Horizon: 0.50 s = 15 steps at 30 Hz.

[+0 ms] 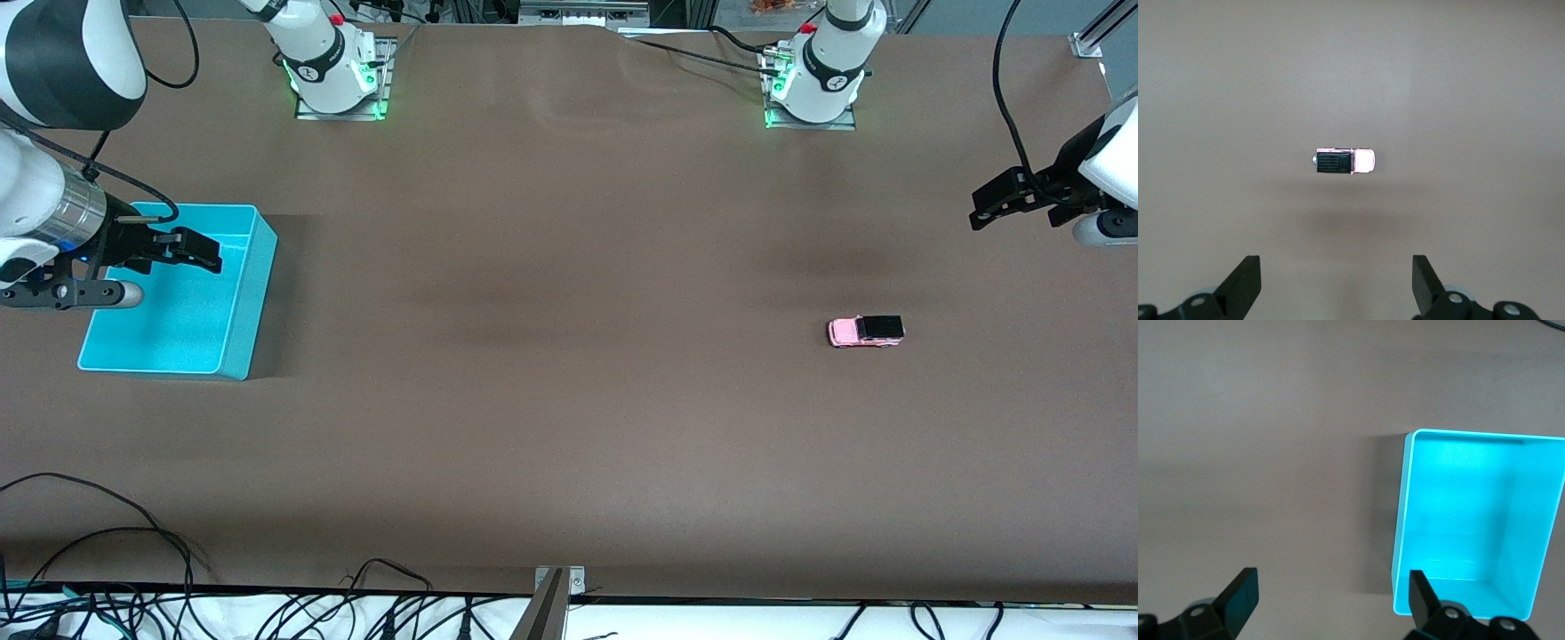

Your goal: Wind and store pink jeep toy

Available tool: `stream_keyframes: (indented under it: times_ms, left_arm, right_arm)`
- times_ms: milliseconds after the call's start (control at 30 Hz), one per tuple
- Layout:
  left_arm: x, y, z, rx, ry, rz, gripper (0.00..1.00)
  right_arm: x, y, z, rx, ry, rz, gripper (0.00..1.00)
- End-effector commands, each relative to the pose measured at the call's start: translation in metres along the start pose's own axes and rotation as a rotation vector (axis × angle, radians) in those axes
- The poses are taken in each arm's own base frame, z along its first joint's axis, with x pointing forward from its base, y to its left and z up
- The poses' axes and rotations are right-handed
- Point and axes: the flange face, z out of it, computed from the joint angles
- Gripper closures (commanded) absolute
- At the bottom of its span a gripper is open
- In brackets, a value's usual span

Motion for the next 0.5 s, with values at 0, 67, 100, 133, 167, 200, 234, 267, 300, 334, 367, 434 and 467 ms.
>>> stream_keyframes:
  times_ms: [0,67,100,133,167,200,234,267,300,334,367,434,467]
  left_arm:
    - [0.0044,-0.0024,-0.0055,0.025,0.005,0.025,0.0]
    - [0.0044,-0.0022,-0.0055,0.024,0.004,0.025,0.0]
    - [0.0044,-0.0027,-0.0054,0.021,0.004,0.023,0.0]
    - [0.0044,-0.0024,-0.0054,0.018,0.004,0.023,0.0]
    - [0.0044,-0.0022,-0.0054,0.016,0.004,0.023,0.0]
    - [0.0044,-0.0022,-0.0054,0.016,0.004,0.023,0.0]
    - [0.0045,-0.003,-0.0054,0.016,0.004,0.022,0.0]
    - [0.0045,-0.0031,-0.0054,0.016,0.004,0.022,0.0]
    - [0.0044,-0.0022,-0.0054,0.016,0.004,0.023,0.0]
    - [0.0045,-0.003,-0.0054,0.016,0.004,0.022,0.0]
    - [0.0045,-0.0031,-0.0054,0.016,0.004,0.022,0.0]
    - [0.0045,-0.0029,-0.0061,0.014,0.006,0.022,0.0]
    - [0.0045,-0.0029,-0.0061,0.014,0.006,0.022,0.0]
  right_arm:
    - [-0.0037,-0.0019,-0.007,-0.012,0.015,-0.015,0.0]
    - [-0.0039,-0.0036,-0.0069,-0.013,0.013,-0.018,0.0]
    - [-0.0047,-0.0036,-0.0087,-0.014,0.016,-0.016,0.0]
    - [-0.0048,-0.0036,-0.0085,-0.014,0.015,-0.009,0.0]
    - [-0.0053,-0.0029,-0.0087,-0.012,0.015,-0.006,0.0]
    - [-0.0049,-0.0029,-0.0078,-0.012,0.013,-0.004,0.0]
    - [-0.0049,-0.002,-0.0078,-0.012,0.013,-0.003,0.0]
    - [-0.0051,-0.002,-0.0069,-0.012,0.01,-0.003,0.0]
    - [-0.0052,-0.002,-0.0062,-0.012,0.009,-0.001,0.0]
    - [-0.0052,-0.002,-0.0062,-0.012,0.009,-0.001,0.0]
    - [-0.0051,-0.002,-0.0069,-0.012,0.01,-0.001,0.0]
    - [-0.0049,-0.0016,-0.0064,-0.017,0.012,0.0,0.0]
    - [-0.0048,-0.0017,-0.0072,-0.015,0.013,0.0,0.0]
